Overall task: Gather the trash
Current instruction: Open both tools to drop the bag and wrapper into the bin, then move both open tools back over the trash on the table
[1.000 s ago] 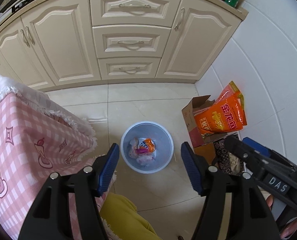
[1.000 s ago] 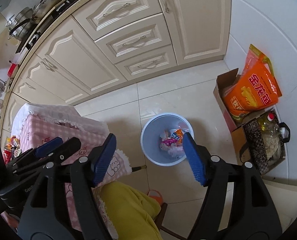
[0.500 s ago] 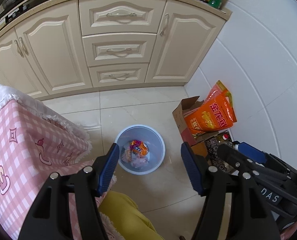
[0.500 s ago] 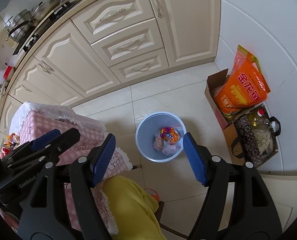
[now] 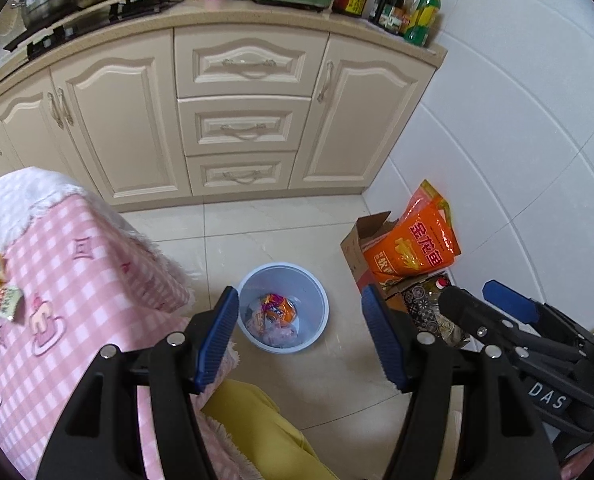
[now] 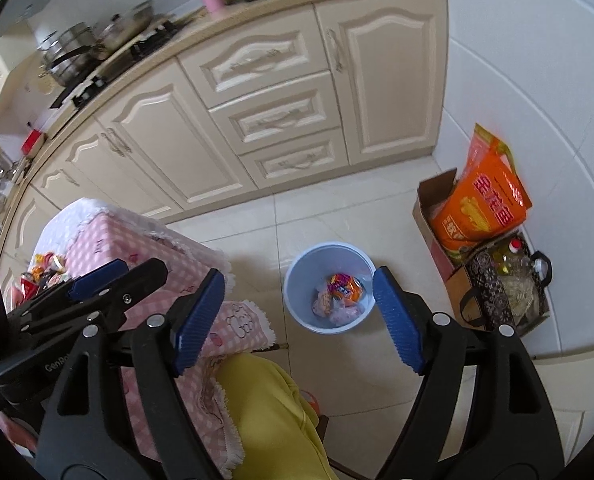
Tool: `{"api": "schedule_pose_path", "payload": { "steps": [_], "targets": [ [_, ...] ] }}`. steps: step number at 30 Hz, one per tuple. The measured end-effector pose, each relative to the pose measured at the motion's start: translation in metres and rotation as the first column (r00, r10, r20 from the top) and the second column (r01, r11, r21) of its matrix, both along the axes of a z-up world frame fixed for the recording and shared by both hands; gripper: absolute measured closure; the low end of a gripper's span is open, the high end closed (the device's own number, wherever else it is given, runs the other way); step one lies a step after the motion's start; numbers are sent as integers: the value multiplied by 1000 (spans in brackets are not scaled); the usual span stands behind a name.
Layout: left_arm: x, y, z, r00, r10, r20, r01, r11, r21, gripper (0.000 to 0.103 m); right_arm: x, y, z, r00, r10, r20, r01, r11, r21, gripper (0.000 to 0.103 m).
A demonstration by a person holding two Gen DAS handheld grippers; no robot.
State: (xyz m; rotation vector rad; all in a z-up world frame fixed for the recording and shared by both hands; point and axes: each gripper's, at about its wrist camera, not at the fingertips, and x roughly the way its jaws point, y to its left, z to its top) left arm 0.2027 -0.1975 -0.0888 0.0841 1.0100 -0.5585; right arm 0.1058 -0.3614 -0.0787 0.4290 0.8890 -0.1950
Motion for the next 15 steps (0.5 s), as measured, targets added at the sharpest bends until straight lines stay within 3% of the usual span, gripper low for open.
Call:
{"api": "schedule_pose_path", "payload": {
  "steps": [15],
  "targets": [
    [-29,99,29,997,80,15,-78,991,-112,39,-21,75,37,989,121,85,-116,991,-68,23]
  ]
}}
